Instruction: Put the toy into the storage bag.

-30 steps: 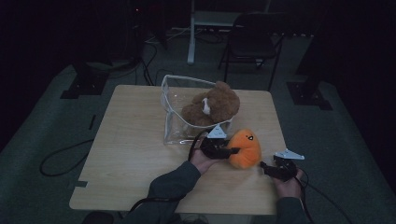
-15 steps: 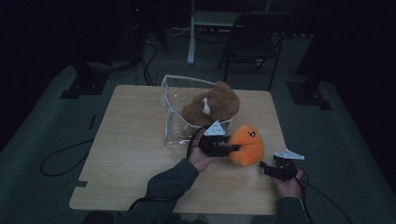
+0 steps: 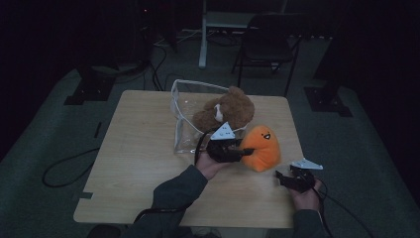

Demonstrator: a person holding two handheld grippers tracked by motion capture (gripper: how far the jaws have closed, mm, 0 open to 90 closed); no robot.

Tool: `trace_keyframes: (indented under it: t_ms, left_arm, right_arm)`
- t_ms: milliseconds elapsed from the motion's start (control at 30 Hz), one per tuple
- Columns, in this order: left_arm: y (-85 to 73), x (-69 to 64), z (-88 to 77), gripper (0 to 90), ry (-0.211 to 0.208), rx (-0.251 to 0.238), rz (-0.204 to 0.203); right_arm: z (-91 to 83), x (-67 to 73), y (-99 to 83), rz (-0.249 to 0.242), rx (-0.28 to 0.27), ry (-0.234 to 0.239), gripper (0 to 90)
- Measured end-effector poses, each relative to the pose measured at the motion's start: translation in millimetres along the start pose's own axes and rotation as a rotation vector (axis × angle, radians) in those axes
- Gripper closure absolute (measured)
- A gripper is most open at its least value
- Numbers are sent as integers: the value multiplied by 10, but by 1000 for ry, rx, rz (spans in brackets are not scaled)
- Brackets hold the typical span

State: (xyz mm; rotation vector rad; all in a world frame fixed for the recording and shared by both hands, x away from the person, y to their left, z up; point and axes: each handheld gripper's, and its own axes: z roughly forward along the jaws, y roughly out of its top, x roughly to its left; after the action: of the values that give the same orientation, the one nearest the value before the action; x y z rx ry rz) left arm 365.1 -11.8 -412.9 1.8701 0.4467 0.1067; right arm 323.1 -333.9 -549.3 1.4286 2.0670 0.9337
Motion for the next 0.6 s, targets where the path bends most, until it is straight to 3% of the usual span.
trace_keyframes:
  t_ms: [600]
  left_arm:
    - [173,0,-142,583,6,-34,15]
  right_arm:
    - [0,0,0,-1,0,0,301]
